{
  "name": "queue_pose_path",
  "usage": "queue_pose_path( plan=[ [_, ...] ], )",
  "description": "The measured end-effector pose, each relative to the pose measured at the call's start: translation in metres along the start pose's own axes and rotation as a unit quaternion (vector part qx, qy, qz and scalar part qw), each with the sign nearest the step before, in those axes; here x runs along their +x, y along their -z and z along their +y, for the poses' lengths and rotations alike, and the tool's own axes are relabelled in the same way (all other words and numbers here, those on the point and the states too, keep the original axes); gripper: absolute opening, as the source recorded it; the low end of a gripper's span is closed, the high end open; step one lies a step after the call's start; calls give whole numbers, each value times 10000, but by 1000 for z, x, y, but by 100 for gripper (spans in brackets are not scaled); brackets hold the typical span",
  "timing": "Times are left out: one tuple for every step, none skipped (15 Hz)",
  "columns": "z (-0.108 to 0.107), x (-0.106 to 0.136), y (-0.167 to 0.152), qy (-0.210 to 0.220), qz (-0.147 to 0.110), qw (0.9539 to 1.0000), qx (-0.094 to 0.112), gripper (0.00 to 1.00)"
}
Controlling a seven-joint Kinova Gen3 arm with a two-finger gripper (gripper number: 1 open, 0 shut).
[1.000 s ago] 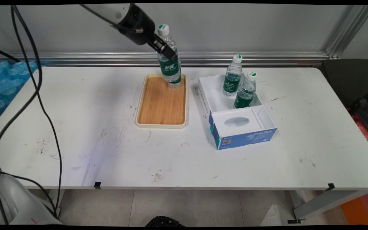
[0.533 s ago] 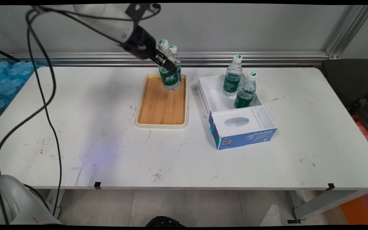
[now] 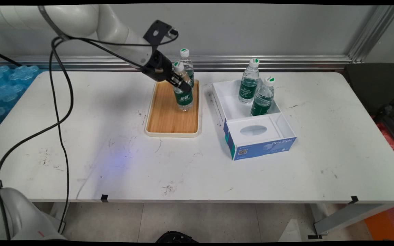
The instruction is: Place the picked object on the tray
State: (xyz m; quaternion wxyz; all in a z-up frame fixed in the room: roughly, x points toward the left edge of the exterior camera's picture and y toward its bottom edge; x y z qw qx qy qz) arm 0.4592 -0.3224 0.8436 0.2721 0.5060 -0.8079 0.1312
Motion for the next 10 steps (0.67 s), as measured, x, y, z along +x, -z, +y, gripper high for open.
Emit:
queue_pose_path(
  plan=[
    [0, -2, -5, 11, -17, 10000, -2, 0],
    [-1, -4, -10, 21, -28, 10000, -8, 0],
    [-1, -6, -15, 28, -35, 10000, -12, 0],
    [-1, -7, -19, 28, -32, 10000, -22, 0],
    [-1, -8, -22, 27, -24, 10000, -33, 0],
    [-1, -8, -25, 20, -9, 10000, -43, 0],
    [-2, -9, -28, 12, 5, 10000, -49, 0],
    [-2, -10, -30, -1, 20, 10000, -53, 100],
    [-2, -10, -32, -17, 37, 10000, -61, 100],
    [-2, -11, -32, -32, 44, 10000, -66, 100]
  ],
)
